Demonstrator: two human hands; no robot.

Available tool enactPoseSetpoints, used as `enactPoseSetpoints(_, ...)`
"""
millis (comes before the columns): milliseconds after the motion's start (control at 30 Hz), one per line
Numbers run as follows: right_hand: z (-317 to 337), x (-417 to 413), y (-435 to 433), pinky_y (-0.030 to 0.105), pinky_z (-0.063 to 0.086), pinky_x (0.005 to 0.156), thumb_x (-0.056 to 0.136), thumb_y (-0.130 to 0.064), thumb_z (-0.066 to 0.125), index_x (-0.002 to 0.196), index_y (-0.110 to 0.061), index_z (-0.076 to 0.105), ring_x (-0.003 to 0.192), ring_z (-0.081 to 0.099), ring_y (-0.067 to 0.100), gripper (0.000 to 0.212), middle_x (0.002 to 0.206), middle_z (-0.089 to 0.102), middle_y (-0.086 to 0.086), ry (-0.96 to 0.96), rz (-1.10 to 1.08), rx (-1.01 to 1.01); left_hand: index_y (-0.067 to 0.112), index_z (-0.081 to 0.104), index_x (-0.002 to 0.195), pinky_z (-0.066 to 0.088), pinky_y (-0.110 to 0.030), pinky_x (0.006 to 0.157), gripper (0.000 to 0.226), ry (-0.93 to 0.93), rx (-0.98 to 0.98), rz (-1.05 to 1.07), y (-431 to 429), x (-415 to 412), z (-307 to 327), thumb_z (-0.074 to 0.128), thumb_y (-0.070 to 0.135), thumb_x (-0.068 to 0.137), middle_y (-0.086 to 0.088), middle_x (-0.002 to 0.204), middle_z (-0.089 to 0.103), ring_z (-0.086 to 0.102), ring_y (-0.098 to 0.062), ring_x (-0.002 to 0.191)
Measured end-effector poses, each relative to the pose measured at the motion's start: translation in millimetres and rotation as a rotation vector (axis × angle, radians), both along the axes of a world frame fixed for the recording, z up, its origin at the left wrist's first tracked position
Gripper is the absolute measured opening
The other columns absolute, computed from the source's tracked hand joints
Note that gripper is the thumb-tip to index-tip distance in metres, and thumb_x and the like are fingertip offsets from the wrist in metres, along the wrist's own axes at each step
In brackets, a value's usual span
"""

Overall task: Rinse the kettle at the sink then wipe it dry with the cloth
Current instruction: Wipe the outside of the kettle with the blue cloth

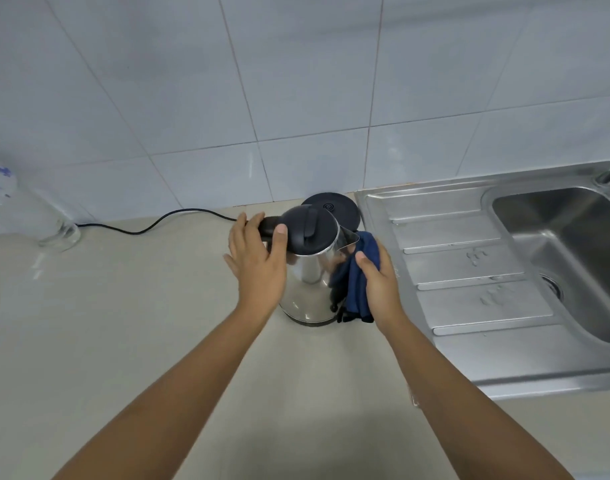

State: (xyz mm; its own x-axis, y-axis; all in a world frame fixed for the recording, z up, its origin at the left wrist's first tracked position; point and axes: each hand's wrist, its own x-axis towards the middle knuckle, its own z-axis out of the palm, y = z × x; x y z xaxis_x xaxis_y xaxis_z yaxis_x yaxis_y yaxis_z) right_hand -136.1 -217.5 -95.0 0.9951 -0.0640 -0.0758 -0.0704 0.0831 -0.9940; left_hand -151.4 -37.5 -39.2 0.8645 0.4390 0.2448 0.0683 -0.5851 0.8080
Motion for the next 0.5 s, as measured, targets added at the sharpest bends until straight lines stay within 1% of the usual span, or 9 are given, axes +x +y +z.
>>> enactPoseSetpoints(67,1,3,-5,0.006,0.047,0.081,0.102,-0.013,0.051,0.113,-0.047,0.059,0.100,0.064,-0.011,0.037,0.103,0.070,-0.032,-0.010,0.046,-0.018,0.013,0.046,0.137,0.015,-0.046,0.118,0.045,-0.022,-0.053,-0.012,-5,1,2,0.048,0.039,0.100,-0.009,0.153,0.032,0.017,-0.018,0.145)
enactPoseSetpoints(100,1,5,-6,0.010,0.049,0.083,0.101,-0.011,0.051,0.115,-0.042,0.060,0.102,0.065,-0.007,0.035,0.105,0.072,-0.026,-0.011,0.062,-0.032,0.011,0.046,0.135,0.020,-0.045,0.117,0.044,-0.048,-0.056,-0.014,-6,2,3,0.049,0.037,0.100,-0.010,0.149,0.035,0.019,-0.020,0.143)
enactPoseSetpoints(167,-1,0,-4,0.028,0.051,0.096,0.100,-0.010,0.052,0.123,-0.022,0.062,0.111,0.065,0.011,0.028,0.116,0.070,-0.005,-0.023,0.067,-0.080,0.007,0.049,0.131,0.026,-0.044,0.113,0.045,-0.080,-0.003,-0.017,-6,6,5,0.047,0.039,0.099,-0.012,0.142,0.041,0.027,-0.023,0.138)
enactPoseSetpoints(200,-7,-6,0,0.037,0.048,0.103,0.099,-0.012,0.053,0.128,-0.014,0.058,0.117,0.061,0.019,0.029,0.125,0.065,0.004,-0.024,0.048,-0.126,0.005,0.050,0.129,0.028,-0.044,0.111,0.049,-0.088,0.042,-0.011,-7,7,5,0.043,0.042,0.098,-0.012,0.137,0.045,0.031,-0.025,0.134)
enactPoseSetpoints(233,-12,-18,7,0.039,0.043,0.108,0.099,-0.015,0.055,0.135,-0.011,0.053,0.124,0.055,0.023,0.036,0.135,0.057,0.008,0.003,0.012,-0.184,0.003,0.052,0.126,0.029,-0.043,0.110,0.054,-0.095,0.086,0.005,-8,8,4,0.039,0.045,0.095,-0.014,0.132,0.048,0.035,-0.028,0.130)
enactPoseSetpoints(300,-22,-51,26,0.037,0.033,0.114,0.099,-0.021,0.058,0.148,-0.011,0.038,0.140,0.038,0.026,0.053,0.155,0.034,0.009,0.042,-0.042,-0.277,0.000,0.053,0.124,0.030,-0.043,0.108,0.060,-0.106,0.133,0.030,-9,9,3,0.033,0.047,0.092,-0.016,0.127,0.050,0.038,-0.032,0.125)
enactPoseSetpoints(367,-22,-76,44,0.038,0.030,0.116,0.098,-0.024,0.061,0.152,-0.012,0.034,0.147,0.026,0.027,0.062,0.163,0.019,0.008,-0.048,-0.046,-0.371,0.000,0.052,0.124,0.029,-0.040,0.109,0.060,-0.108,0.133,0.027,-10,9,1,0.032,0.047,0.092,-0.017,0.128,0.049,0.038,-0.032,0.125)
enactPoseSetpoints(433,-16,-79,50,0.045,0.034,0.115,0.095,-0.023,0.065,0.149,-0.012,0.040,0.144,0.030,0.031,0.061,0.162,0.021,0.013,-0.190,-0.074,-0.493,0.001,0.051,0.125,0.028,-0.036,0.108,0.059,-0.103,0.117,0.017,-9,9,-1,0.033,0.047,0.093,-0.017,0.128,0.048,0.036,-0.031,0.125)
enactPoseSetpoints(500,-6,-71,48,0.049,0.039,0.109,0.092,-0.022,0.068,0.145,-0.014,0.044,0.136,0.040,0.037,0.059,0.158,0.031,0.019,-0.342,-0.115,-0.614,0.001,0.051,0.125,0.029,-0.035,0.107,0.057,-0.116,0.108,0.011,-8,10,-2,0.033,0.046,0.093,-0.016,0.129,0.047,0.036,-0.031,0.125)
